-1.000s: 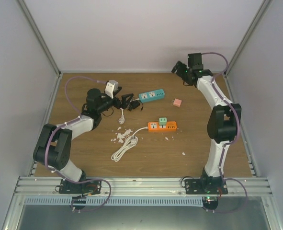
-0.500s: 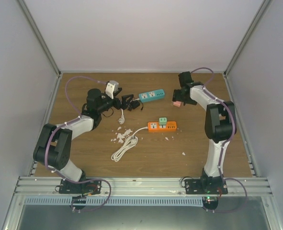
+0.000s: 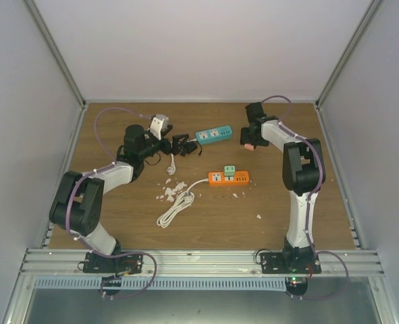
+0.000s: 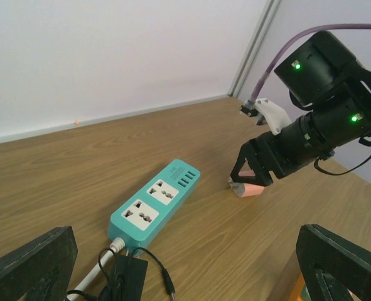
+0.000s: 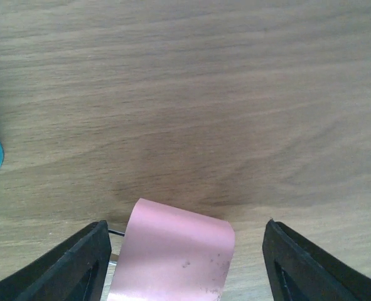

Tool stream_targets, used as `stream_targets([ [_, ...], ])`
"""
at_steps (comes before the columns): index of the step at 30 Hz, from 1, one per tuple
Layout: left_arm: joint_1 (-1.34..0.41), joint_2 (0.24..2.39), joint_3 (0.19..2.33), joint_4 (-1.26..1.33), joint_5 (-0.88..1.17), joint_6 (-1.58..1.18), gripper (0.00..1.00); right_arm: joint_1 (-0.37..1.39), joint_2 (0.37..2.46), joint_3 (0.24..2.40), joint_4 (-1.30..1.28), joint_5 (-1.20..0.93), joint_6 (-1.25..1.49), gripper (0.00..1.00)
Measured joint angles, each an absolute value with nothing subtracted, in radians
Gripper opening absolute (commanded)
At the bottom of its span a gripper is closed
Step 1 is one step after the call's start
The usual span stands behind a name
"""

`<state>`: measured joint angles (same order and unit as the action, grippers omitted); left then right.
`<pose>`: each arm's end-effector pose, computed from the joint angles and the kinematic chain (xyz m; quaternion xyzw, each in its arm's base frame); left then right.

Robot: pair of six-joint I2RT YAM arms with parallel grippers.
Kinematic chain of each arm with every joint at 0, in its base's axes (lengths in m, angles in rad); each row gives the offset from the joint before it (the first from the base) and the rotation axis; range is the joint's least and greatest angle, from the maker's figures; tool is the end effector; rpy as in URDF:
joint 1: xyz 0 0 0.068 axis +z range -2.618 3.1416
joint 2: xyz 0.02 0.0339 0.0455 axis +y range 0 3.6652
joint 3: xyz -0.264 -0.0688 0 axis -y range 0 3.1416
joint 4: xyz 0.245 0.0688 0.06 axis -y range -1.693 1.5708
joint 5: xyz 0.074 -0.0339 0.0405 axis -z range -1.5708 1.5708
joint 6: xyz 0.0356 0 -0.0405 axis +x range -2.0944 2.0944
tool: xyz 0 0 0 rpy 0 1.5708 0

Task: Insert the plug

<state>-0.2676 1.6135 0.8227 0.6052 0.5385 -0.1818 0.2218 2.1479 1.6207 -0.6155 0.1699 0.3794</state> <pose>0.3317 -0.1099 0.2260 0.2015 0.7339 -0.3367 0.5544 0.4415 0.0934 0.1641 0.0946 0.9692 -0.0165 0.2267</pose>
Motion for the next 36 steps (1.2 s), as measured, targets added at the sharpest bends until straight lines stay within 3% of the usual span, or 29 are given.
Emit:
stream_targets([
  [2, -0.268, 1.623, 0.828, 0.601, 0.538, -0.181, 0.99, 0.223, 2.149, 1.626, -0.615, 0.166, 0.371, 0.53],
  [10, -0.268, 1.631, 0.834, 0.593, 0.538, -0.171, 0.99, 0.223, 2.159, 1.634, -0.609, 0.152, 0.357, 0.5],
  [15, -0.268, 1.642, 0.836, 0.593, 0.538, -0.167, 0.99, 0.227, 2.156, 1.616, -0.565, 0.125, 0.296, 0.4],
  [26, -0.266, 1.656, 0.836, 0.586, 0.538, -0.165, 0.99, 0.387, 2.136, 1.582, -0.514, -0.024, 0.011, 0.45],
  [36, -0.262, 1.656, 0.836, 0.586, 0.538, -0.165, 0.99, 0.381, 2.119, 1.61, -0.631, -0.193, -0.204, 0.5],
])
